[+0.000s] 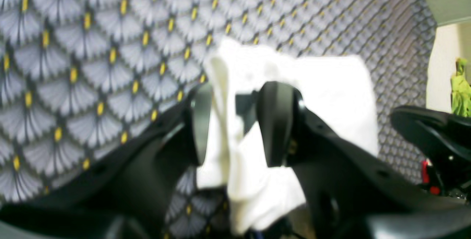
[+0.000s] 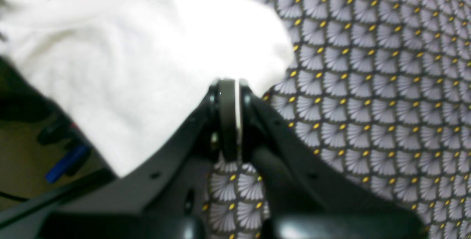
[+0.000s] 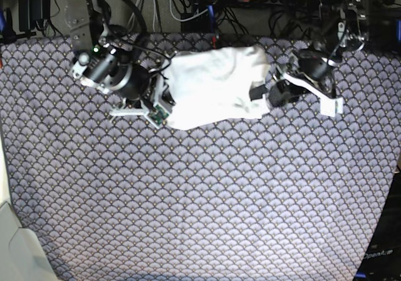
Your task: Fold the T-shirt properly
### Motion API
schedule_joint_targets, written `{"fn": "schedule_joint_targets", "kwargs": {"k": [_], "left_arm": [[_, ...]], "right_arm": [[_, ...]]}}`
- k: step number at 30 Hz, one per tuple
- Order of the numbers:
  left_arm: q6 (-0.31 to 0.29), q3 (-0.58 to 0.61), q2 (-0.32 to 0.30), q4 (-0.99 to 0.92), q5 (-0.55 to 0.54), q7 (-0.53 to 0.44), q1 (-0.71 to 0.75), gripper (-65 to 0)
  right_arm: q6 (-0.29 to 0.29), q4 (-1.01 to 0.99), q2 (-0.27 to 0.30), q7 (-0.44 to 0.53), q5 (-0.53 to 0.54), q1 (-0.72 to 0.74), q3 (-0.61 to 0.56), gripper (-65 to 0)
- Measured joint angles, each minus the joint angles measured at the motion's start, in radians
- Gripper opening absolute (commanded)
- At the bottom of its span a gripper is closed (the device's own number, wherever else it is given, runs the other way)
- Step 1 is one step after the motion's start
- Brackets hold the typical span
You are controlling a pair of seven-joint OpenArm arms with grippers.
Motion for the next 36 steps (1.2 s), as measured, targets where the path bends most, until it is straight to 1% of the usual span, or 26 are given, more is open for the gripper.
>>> {"fn": "schedule_joint_targets", "kwargs": {"k": [4,5,6,7,8,9,11,12,13,14,16,21,23,31,36], "left_arm": [[0.000,0.000,-0.002,0.001,0.000,0.054,-0.003,-41.4],[0.000,0.000,-0.004,0.002,0.000,0.068,-0.011,-40.9],[-0.003,0.000,-0.005,0.002,0.001,0.093,-0.025,-38.5],[-0.026,0.000,-0.010,0.003,0.001,0.115,-0.038,-34.4],[-0.076,-0.001,-0.013,0.003,0.000,0.129,-0.048,-30.1],[-0.124,-0.004,-0.016,0.003,-0.010,0.143,-0.057,-24.2],[-0.236,-0.007,-0.016,-0.019,-0.035,0.146,-0.061,-14.5],[-0.269,-0.008,-0.015,-0.034,-0.042,0.154,-0.061,-10.5],[-0.283,-0.014,-0.014,-0.055,-0.042,0.165,-0.062,-7.4],[-0.282,-0.032,-0.008,-0.081,-0.041,0.174,-0.070,-4.2],[-0.272,-0.064,-0.005,-0.133,-0.031,0.163,-0.091,-0.4],[-0.279,-0.064,-0.011,-0.252,-0.034,0.158,-0.117,0.0],[-0.281,-0.064,-0.013,-0.259,-0.026,0.163,-0.116,0.0],[-0.283,-0.063,-0.004,-0.259,-0.070,0.161,-0.135,0.0],[-0.281,0.022,0.010,-0.265,-0.068,0.156,-0.147,0.0]], "right_arm": [[0.000,0.000,0.004,-0.006,0.000,-0.003,0.001,-65.0],[0.000,0.000,0.004,-0.004,0.000,-0.003,0.000,-65.0],[0.000,0.000,0.004,-0.005,0.000,-0.003,0.000,-65.0],[0.000,0.000,0.005,-0.004,0.000,-0.003,0.000,-65.0],[0.000,0.000,0.005,-0.004,0.000,-0.003,0.000,-65.0],[0.000,-0.001,0.004,-0.004,0.000,-0.003,0.000,-65.0],[0.000,-0.001,0.005,-0.004,0.000,-0.003,0.001,-65.0],[0.000,-0.001,0.008,-0.004,0.000,-0.006,0.001,-65.0],[0.000,-0.001,0.012,-0.005,0.000,-0.006,0.001,-65.0],[0.000,-0.001,0.014,-0.004,0.000,-0.006,0.001,-65.0],[0.000,-0.001,0.018,-0.004,0.000,-0.005,0.001,-65.0],[0.000,-0.001,0.017,-0.005,0.000,-0.006,0.003,-65.0],[0.000,-0.001,0.018,-0.004,0.000,-0.005,0.003,-65.0],[0.000,-0.001,0.018,-0.004,0.000,-0.003,0.003,-65.0],[0.000,-0.002,0.018,-0.004,0.000,-0.003,0.003,-65.0]]}}
